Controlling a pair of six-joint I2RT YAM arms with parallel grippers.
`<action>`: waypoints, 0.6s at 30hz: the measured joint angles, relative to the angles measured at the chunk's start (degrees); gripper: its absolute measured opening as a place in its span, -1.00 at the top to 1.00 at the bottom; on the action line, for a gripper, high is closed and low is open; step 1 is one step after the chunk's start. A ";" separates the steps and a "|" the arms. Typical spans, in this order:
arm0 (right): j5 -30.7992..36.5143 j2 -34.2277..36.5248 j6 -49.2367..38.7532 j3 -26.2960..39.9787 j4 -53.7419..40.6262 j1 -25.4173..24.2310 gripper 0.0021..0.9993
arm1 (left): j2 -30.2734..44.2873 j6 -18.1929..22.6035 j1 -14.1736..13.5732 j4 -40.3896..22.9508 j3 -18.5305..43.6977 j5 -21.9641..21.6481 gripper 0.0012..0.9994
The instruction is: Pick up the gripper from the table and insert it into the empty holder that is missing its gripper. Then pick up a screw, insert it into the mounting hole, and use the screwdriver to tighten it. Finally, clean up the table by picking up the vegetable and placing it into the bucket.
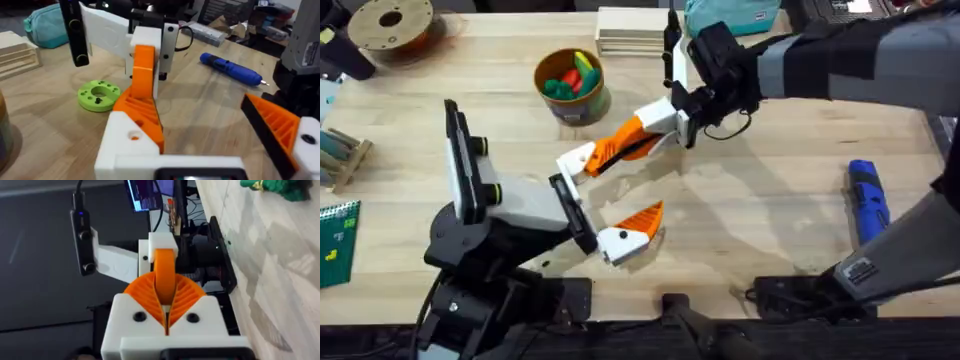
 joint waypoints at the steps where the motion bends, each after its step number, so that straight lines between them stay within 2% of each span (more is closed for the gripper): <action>1: 0.21 0.00 1.06 0.00 0.92 0.13 0.96 | -0.01 -0.02 0.00 0.00 0.00 -0.22 -0.98; 9: 2.91 0.00 11.05 0.00 10.67 2.66 0.96 | 0.00 -0.56 0.55 0.02 0.02 -2.93 -0.98; 18: 6.53 -0.34 20.14 0.02 16.41 4.95 0.96 | 0.00 -2.22 1.00 0.02 0.02 -5.05 -0.98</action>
